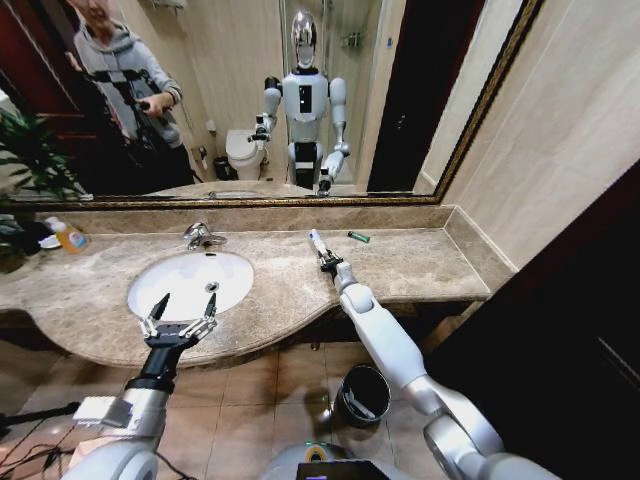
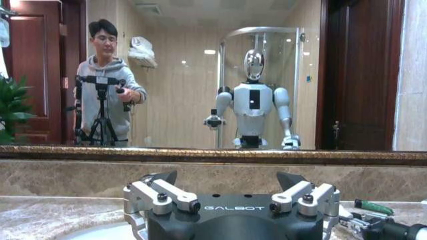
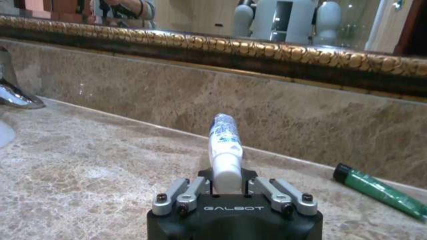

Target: Pick up the trash from the sink and place it in the trash bin.

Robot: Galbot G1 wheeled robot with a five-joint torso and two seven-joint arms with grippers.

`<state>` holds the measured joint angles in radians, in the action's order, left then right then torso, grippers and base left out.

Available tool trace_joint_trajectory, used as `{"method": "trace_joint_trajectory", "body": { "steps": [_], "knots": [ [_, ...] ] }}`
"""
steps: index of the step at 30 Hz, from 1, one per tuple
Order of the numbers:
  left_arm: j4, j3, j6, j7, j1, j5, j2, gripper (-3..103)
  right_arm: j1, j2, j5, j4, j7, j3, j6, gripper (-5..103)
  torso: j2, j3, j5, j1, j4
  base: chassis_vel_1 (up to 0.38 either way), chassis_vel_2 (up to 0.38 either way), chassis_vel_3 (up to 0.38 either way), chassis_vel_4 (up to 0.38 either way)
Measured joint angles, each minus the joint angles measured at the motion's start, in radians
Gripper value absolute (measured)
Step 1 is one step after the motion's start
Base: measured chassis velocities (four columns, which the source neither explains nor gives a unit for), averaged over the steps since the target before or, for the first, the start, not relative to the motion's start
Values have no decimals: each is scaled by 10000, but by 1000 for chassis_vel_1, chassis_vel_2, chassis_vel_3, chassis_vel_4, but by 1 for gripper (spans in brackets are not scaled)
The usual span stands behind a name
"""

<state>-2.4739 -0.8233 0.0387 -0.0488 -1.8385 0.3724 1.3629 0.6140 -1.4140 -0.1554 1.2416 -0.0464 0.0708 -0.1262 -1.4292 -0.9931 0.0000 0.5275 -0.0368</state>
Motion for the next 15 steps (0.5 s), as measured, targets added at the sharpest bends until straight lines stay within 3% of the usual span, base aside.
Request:
{"method": "trace_joint_trajectory", "body": {
  "steps": [7,9,15],
  "knots": [
    [0,0,0,0,0,0,0,100,911,747,-338,1527,-77,398,0,24,0,0,2,0,-1,0,0,0,0],
    [0,1,-1,-1,0,0,0,100,1683,1335,-519,2348,-84,587,188,24,0,1,1,0,2,0,0,0,0],
    [0,0,0,1,0,0,0,100,3771,2242,-1104,4536,-175,1041,788,24,0,0,0,0,3,0,0,0,0]
  ]
}}
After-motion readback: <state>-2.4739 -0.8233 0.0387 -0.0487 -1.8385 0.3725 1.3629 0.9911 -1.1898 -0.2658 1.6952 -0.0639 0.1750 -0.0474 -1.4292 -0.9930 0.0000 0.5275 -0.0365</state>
